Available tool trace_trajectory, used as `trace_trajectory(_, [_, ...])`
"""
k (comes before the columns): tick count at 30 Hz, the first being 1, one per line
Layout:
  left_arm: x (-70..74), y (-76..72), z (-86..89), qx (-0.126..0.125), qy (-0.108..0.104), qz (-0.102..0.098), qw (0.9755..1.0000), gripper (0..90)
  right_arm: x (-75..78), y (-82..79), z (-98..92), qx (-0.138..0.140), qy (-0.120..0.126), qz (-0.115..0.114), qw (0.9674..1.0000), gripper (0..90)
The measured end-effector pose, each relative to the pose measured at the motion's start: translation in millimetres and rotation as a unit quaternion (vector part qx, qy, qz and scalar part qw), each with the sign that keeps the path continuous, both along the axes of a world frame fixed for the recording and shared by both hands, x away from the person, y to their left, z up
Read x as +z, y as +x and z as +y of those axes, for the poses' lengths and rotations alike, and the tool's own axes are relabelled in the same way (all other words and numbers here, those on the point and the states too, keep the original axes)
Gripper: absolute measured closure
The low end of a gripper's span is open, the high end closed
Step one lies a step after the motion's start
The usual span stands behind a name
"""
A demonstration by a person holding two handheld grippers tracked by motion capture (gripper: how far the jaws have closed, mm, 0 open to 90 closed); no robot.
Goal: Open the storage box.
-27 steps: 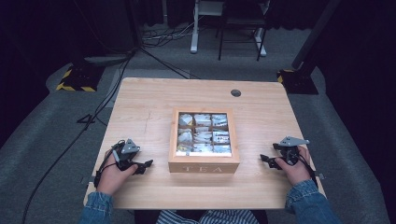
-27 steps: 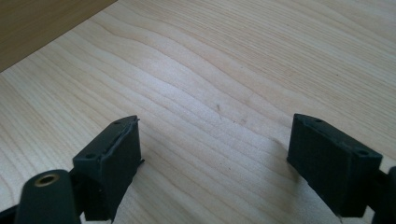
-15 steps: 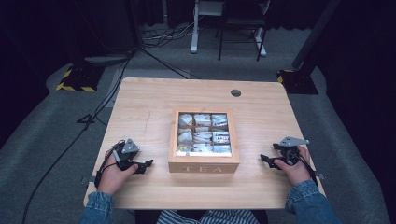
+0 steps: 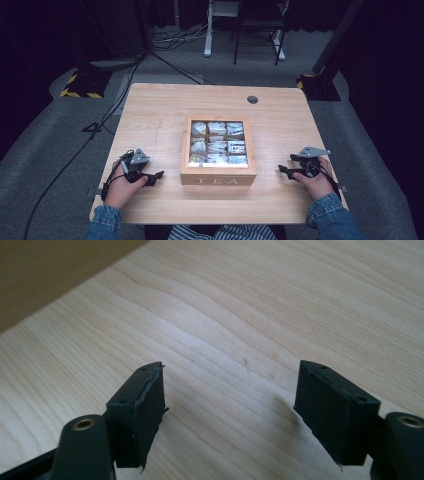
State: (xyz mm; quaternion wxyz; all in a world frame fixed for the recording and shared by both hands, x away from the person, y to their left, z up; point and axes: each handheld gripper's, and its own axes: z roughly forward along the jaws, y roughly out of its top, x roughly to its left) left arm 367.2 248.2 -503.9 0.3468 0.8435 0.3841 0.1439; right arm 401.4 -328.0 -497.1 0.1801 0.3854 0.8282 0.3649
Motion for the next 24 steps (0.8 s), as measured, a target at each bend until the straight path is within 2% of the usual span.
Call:
trace_trajectory(7, [0.0,0.0,0.0,0.000,0.000,0.000,1.0000,19.5,12.6,-6.7,3.6,0.012,0.011,0.010,0.9998,31.8])
trace_trajectory(24, [0.0,0.0,0.0,0.000,0.000,0.000,1.0000,19.5,46.1,-29.4,23.8,0.053,0.051,0.000,0.9973,33.2])
